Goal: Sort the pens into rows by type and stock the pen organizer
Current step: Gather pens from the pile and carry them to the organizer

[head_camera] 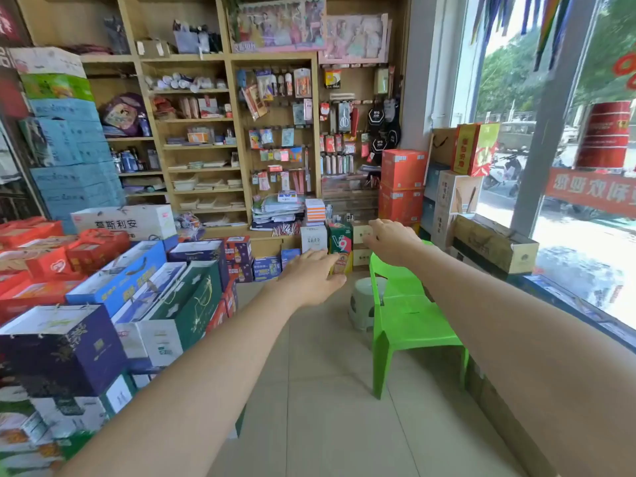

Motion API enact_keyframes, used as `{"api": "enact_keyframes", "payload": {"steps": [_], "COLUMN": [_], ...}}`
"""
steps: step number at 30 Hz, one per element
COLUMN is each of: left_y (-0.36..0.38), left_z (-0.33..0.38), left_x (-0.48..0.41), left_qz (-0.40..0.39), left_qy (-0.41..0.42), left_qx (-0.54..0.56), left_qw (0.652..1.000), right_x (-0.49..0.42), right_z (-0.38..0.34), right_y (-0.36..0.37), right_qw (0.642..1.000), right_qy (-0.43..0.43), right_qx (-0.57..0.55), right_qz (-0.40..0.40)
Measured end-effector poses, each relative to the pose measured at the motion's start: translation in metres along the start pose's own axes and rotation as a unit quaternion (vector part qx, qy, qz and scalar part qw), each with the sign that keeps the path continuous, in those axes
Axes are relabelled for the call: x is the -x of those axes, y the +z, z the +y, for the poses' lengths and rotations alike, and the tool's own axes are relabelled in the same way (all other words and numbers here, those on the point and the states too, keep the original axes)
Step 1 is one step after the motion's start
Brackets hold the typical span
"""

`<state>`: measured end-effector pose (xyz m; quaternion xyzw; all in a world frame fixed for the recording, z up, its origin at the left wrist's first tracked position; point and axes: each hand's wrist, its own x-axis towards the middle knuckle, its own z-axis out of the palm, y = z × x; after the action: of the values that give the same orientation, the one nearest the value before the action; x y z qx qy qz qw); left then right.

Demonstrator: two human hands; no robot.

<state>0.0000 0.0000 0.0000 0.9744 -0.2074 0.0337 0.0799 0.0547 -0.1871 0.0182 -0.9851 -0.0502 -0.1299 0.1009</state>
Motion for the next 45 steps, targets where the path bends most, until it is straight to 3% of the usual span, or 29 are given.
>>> {"api": "enact_keyframes", "payload": {"steps": [15,45], "left_y": [0.057,0.147], "left_z": [-0.103,-0.454], "left_x": [-0.254,-0.773], "left_qz": [-0.048,-0.124], "left_qy": [-0.053,-0.05], "left_qx": [0.006,0.023], "left_qw": [0.997,0.991], "right_x": [-0.265,-0.838], "right_z": [0.05,0.061], "right_y": [0.128,0.387], "right_qw": [0.995,0.986], "right_qy": [-0.048,-0.029], "right_qx": [0.043,0.049], "right_qz": [-0.069,-0.154]}}
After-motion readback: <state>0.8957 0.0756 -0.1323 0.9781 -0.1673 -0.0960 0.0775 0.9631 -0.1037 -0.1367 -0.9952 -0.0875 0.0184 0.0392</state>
